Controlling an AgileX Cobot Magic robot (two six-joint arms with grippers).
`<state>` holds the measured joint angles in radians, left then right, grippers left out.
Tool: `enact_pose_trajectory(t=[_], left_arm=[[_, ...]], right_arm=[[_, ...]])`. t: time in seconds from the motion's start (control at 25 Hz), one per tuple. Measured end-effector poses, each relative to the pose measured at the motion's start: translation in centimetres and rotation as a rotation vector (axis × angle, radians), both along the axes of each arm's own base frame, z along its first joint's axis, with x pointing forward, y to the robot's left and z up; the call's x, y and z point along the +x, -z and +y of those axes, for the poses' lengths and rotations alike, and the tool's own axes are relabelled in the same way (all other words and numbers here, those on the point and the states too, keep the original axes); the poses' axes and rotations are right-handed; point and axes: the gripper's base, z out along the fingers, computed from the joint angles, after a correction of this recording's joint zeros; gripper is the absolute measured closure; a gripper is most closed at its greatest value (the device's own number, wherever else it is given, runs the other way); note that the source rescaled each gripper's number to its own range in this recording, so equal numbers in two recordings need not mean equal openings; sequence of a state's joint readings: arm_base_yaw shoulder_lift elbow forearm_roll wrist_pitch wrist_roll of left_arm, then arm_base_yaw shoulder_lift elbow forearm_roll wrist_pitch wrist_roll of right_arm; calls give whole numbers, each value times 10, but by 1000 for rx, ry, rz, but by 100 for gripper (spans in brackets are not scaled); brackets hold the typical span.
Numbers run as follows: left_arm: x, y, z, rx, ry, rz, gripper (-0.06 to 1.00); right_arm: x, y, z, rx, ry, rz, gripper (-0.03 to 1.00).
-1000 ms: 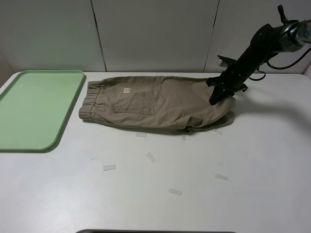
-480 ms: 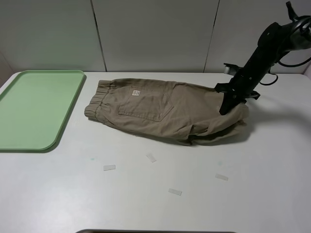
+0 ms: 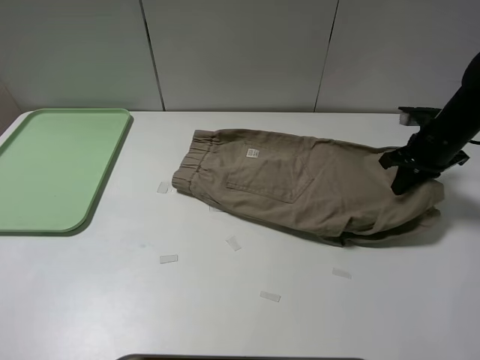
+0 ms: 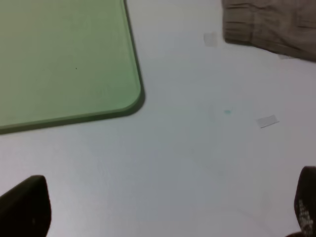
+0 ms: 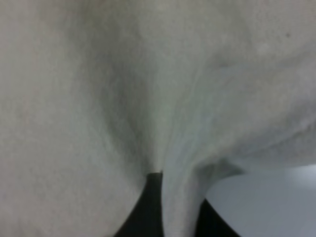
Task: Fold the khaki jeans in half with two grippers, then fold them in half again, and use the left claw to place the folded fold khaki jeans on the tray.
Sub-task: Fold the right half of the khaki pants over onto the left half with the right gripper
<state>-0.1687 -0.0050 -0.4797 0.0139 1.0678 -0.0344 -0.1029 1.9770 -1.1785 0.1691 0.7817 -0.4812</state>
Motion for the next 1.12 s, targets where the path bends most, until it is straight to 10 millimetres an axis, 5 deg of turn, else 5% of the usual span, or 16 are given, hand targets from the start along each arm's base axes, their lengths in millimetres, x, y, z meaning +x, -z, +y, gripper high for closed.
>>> enact_pose_trajectory(t=[0.2,0.4,0.8,1.12], left_arm=[[0,0,0,0,0,0,-5],[0,0,0,0,0,0,-5],[0,0,0,0,0,0,-5],[0,0,0,2,-1,0,-5]], right_arm=[[-1,-14,-10,-131,40,-48,96],[5,-42,12,-166,38,-75,96],[24,-96,99,-87,130,-144,96],[20,-113,176,117,86,-264,96]])
